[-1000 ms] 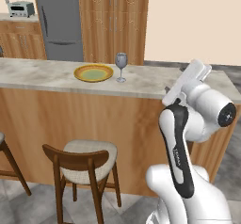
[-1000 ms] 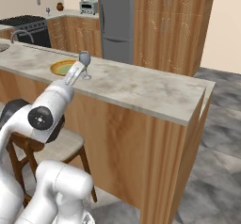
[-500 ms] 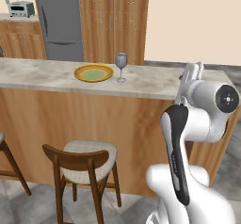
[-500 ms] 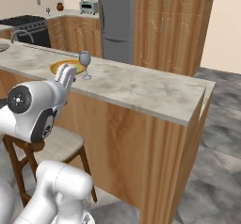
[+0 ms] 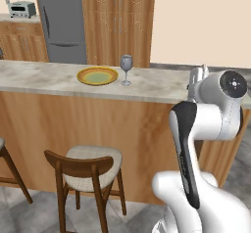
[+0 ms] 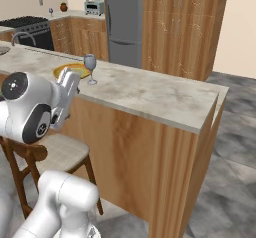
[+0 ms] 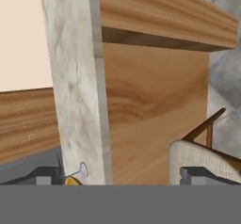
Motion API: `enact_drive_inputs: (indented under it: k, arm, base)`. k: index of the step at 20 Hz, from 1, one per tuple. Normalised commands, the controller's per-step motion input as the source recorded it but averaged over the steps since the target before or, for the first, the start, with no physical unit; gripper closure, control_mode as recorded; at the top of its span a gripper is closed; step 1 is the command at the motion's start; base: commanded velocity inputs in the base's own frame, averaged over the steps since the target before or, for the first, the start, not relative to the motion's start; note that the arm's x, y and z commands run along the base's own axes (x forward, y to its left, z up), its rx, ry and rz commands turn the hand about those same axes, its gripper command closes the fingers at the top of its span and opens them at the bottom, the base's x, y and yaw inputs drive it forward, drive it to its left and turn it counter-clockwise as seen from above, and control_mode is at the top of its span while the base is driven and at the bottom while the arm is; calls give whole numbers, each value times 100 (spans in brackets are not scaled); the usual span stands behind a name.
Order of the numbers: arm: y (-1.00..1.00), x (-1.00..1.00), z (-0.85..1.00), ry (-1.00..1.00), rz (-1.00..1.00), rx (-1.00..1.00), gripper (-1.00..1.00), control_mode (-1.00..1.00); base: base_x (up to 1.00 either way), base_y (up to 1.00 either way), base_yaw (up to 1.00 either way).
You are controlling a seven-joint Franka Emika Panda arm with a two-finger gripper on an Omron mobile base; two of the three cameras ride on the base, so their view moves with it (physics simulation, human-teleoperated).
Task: Retrieve the wine glasses from the counter and place one next to each plate.
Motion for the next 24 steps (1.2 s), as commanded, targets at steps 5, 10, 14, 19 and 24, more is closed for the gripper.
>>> enact_drive_inputs:
  k: [5, 10, 14, 19, 24]
  arm:
    - [0, 0, 0, 0, 0, 0, -100, -100]
    - [-20, -11, -7, 2, 0, 0, -100, -100]
    - [-19, -6, -1, 0, 0, 0, -100, 100]
    - [0, 0, 0, 0, 0, 0, -100, 100]
    - [0, 0, 0, 0, 0, 0, -100, 100]
  base:
    - [0, 0, 0]
    - [0, 0, 0]
    - [-38, -74, 1]
    - [-69, -100, 4]
    - [-78, -100, 2]
